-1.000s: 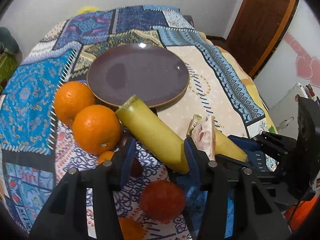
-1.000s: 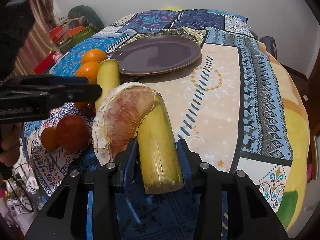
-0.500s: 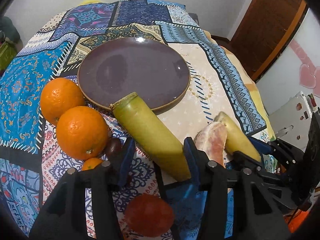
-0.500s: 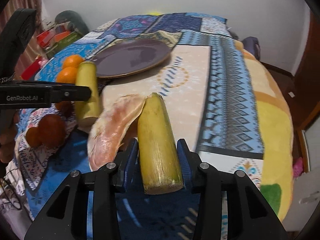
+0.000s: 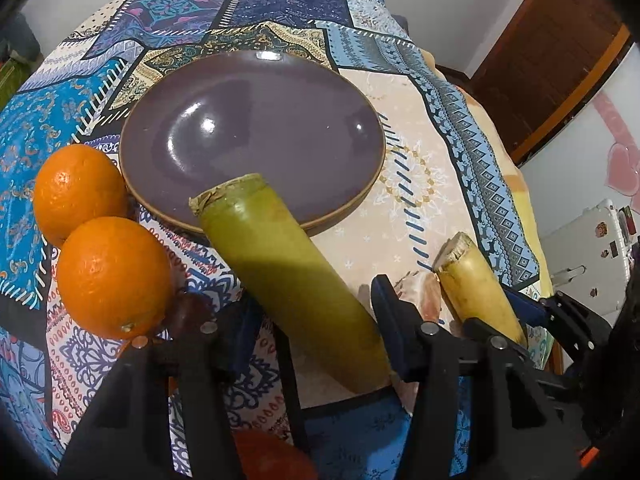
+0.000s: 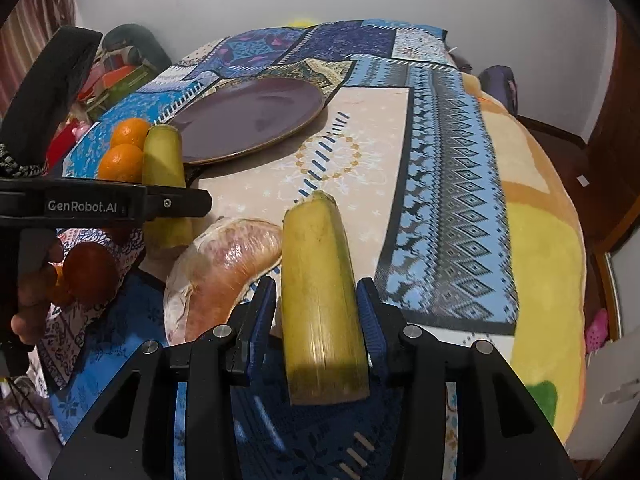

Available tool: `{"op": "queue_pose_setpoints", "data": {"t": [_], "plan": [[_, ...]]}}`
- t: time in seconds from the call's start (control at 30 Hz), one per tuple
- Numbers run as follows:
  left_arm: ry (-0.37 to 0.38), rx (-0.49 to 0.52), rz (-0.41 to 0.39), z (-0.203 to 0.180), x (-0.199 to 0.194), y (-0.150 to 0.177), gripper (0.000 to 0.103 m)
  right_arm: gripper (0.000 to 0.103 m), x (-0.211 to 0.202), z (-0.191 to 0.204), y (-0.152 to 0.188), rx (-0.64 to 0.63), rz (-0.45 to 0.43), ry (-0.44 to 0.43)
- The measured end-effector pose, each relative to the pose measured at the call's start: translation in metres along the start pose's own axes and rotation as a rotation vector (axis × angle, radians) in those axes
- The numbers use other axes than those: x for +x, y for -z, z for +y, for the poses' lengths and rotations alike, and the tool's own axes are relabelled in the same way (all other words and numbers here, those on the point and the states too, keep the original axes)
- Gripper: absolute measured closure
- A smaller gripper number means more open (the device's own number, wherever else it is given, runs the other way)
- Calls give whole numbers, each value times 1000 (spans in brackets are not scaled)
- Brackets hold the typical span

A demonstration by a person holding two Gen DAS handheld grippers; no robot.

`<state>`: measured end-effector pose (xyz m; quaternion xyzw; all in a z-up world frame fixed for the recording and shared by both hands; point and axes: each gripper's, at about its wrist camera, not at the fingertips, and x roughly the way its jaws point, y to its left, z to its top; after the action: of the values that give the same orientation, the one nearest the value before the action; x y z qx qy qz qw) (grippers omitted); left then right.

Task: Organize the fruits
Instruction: 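Grasp a yellow cylinder with the left tool while the right tool grasps the other yellow cylinder, then lift both yellow cylinders and carry them over the brown plate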

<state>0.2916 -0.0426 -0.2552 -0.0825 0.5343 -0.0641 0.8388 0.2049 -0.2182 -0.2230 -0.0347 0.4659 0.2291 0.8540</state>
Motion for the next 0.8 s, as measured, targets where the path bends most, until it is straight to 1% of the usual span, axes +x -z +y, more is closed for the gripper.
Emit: {"op": "queue_pose_setpoints", "data": {"t": [0.13,0.2,0.23,0.3,0.37,0.43,0.47,0.5,0.53,0.7,0.8], "plan": [[5,-9,-1,3,-1,-2,51,63,10,-3,-4,6,23,-21],[-13,-16,-11,5,-1,-4,51,63,12,-1,-6,4,24,-22],[-16,-22,-15,6,-1,-6,51,66,13,-1,-7,3,24,-19],[2,-36,-15,10,-1,-8,54,68,13,-1,-7,3,24,-19],[14,-39,-16,11,-2,-8,55,68,13,-2,-8,10,27,-26],[17,-30,-23,10,-5,-6,59,68,12,-2,-8,14,27,-28],[16,-21,-27,9,-7,-5,63,68,11,-2,-8,17,26,-30],[16,-7,-35,7,-10,-4,68,68,10,-2,-8,23,21,-32],[19,5,-41,5,-13,-3,69,68,8,-2,-9,29,15,-32],[23,45,-85,3,-34,3,69,68,-4,-1,-17,55,-22,-36],[29,58,-121,3,-49,3,69,68,-16,0,-26,65,-61,-34]]}}
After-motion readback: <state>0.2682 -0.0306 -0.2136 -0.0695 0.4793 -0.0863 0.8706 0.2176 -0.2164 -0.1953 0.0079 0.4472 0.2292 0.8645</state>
